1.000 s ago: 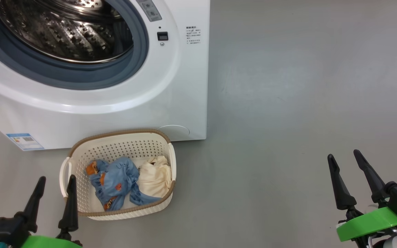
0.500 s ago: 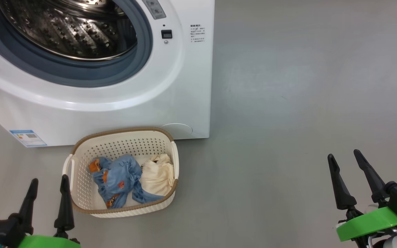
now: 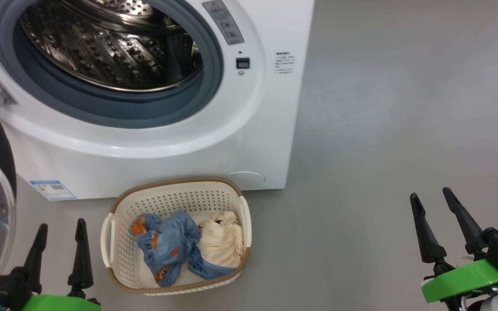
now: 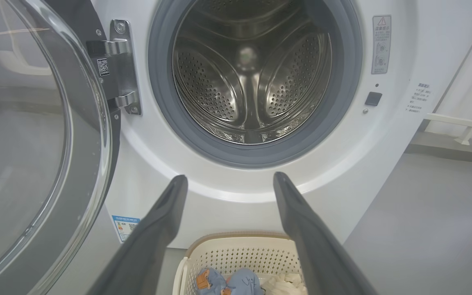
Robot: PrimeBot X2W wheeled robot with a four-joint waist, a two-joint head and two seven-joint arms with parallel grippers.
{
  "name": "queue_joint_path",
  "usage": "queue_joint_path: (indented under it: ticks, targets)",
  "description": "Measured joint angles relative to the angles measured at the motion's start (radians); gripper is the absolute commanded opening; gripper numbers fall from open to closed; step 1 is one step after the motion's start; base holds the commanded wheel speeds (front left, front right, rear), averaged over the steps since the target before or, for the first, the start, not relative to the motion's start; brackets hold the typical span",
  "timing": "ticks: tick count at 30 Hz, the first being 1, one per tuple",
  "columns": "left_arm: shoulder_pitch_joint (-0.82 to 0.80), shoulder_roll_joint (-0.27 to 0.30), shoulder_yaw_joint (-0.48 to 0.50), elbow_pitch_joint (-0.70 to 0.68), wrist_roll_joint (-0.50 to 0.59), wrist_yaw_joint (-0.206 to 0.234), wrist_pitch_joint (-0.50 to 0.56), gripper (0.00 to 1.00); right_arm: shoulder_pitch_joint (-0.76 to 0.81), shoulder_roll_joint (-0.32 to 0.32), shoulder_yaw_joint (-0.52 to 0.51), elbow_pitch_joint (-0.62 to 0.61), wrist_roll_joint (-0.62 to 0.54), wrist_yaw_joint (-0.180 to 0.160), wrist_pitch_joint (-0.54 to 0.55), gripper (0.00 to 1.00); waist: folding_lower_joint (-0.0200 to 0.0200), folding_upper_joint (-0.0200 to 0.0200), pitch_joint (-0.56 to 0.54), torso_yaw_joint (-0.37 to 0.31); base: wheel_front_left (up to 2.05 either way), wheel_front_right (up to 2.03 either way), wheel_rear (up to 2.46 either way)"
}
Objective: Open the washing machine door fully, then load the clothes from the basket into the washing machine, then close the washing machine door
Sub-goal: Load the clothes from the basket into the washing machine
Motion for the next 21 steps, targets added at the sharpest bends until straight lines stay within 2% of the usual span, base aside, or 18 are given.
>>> queue_joint_path:
  ticks: [7,21]
  targets:
    - [-0.004,-0.001,-0.009,-0.003,0.013,0.0,0.0,1.0,0.0,0.001,-0.001,-0.001,0.0,0.0,0.0,1.0,0.0,0.0,0.005,-0.004,0.36,-1.13,0.78]
    - [-0.004,-0.018,-0.013,0.011,0.021,0.0,0.0,1.0,0.0,0.004,-0.003,-0.003,0.0,0.0,0.0,1.0,-0.0001,0.0,0.011,-0.001,0.01,-0.02,0.01]
